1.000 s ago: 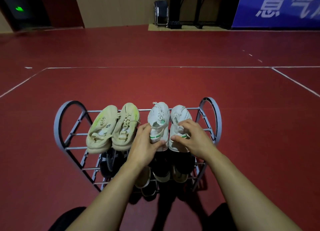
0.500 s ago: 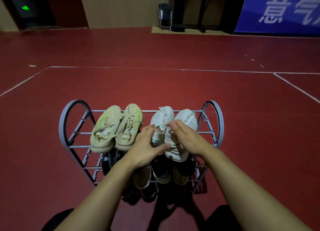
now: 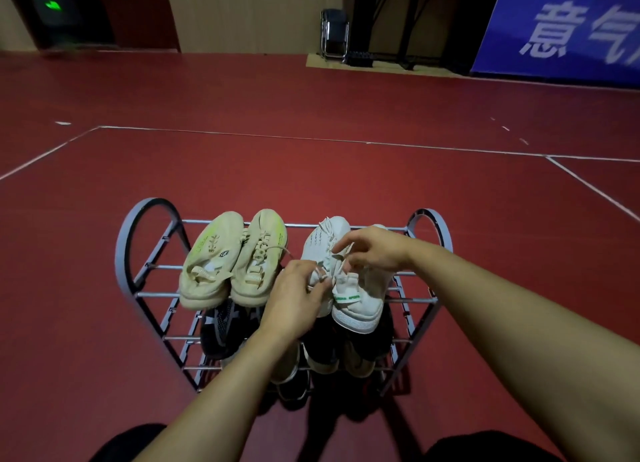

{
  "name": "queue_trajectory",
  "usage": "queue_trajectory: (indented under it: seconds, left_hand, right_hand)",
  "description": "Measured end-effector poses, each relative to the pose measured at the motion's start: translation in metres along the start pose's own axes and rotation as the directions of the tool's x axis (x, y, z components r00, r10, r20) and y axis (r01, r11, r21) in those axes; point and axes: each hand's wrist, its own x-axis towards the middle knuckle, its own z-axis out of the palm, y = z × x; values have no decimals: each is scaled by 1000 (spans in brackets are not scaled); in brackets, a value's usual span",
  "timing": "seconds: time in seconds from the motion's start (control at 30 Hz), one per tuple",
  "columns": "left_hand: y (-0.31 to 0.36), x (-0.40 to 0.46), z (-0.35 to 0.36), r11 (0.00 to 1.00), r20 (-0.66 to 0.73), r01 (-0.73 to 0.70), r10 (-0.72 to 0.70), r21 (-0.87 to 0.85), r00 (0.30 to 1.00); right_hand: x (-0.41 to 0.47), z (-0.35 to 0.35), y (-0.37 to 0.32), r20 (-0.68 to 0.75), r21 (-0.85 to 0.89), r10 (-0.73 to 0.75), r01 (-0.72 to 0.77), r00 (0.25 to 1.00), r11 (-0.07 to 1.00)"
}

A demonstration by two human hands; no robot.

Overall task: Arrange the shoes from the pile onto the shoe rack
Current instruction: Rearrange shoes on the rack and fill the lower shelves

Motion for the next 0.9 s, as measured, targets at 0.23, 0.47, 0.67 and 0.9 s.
queue_trajectory:
  seconds: [0.23, 0.47, 0.67, 0.9]
  left_hand:
    - [3, -2, -15, 994, 86, 34, -25, -102, 996]
    - [-1, 0, -27, 966, 100, 68, -44, -251, 994]
    - [-2, 1, -34, 936, -19, 22, -30, -351, 999]
    - [10, -4, -45, 903, -167, -12, -66, -430, 984]
  right_hand:
    - [27, -7, -4, 106, -417, -203, 229, 973, 880]
    - [37, -29, -6, 108, -438, -181, 211, 977, 874]
    - [26, -51, -14, 94, -426, -195, 217, 976, 878]
    - [-1, -87, -32, -127, -322, -113, 67, 985, 944]
